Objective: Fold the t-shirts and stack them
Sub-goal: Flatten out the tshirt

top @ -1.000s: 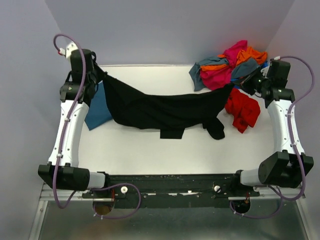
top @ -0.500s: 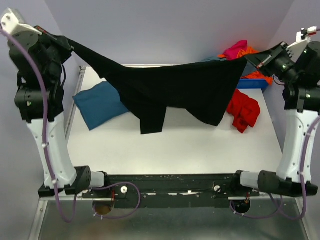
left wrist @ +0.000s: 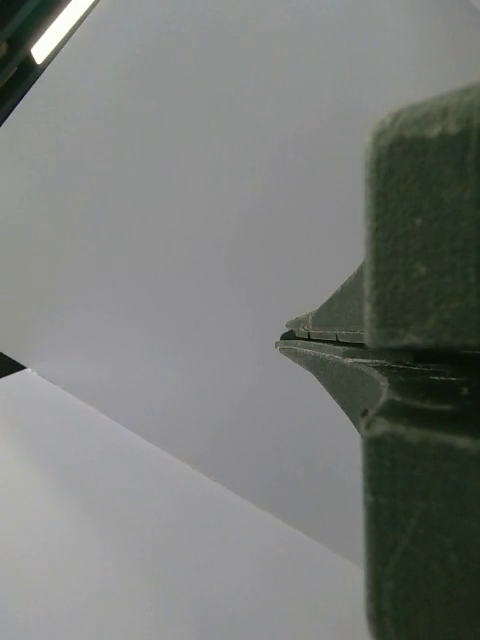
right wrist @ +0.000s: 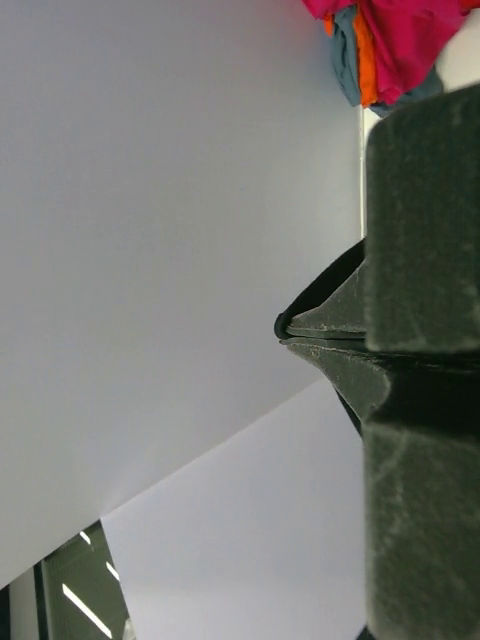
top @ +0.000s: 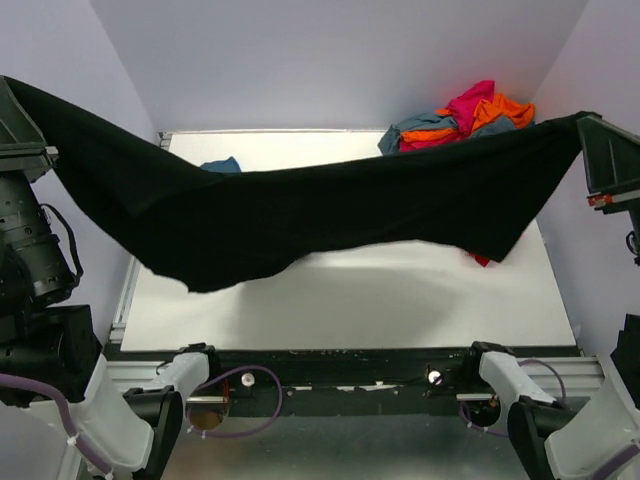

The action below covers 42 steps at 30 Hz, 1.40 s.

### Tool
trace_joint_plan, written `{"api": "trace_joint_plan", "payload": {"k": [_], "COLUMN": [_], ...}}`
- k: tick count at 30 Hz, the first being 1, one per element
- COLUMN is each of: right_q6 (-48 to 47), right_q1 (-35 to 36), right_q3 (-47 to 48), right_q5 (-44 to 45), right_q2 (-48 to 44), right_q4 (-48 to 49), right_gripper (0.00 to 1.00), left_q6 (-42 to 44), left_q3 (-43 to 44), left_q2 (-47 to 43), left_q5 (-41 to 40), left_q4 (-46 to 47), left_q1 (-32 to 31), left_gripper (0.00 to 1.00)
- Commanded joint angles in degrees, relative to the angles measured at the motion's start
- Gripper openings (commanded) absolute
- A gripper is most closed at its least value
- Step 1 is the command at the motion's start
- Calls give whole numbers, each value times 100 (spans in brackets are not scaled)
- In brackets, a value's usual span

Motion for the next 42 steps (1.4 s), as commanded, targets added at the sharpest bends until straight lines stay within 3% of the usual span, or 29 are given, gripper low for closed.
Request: {"api": "trace_joint_plan", "payload": {"k": [1,7,11,15,19,24,28,35,42], "right_q6": [97,563,590,511,695,1144,1118,775,652], "right_q1": [-37,-46,-29,-29,-142,-520,-574,-582,-582], "right_q3": [118,-1384,-1562,-581,1150,2148,1490,-601,-2122], "right_q5": [227,-711,-1162,-1091,-1442,-1882,-2137,-2287,-2199], "right_q2": [1063,2398,3260,3928,4903,5459,5389,4564,3483], "right_q4": [-596,25,422,178,-201,-88,237,712,949], "right_gripper": [1,1,1,1,1,1,1,1,1], "left_q6": [-36,-475,-617,-555,-616,-766,-784,-889,-811], "left_q3": [-350,-2029,-1970,-734,674,1108,327,-1958,-3101], "left_q2": [634,1810,2734,3358,3729,3659,3431,2614,1507], "left_q5": [-206,565,1156,1270,1481,1508,1622,2298,2133], "left_q4": [353,1004,1232,1338,1583,1891,2137,2867,2727], "left_q1": [21,30,21,21,12,12,12,-14,-129], "left_gripper": [0,0,0,0,0,0,0,0,0]}}
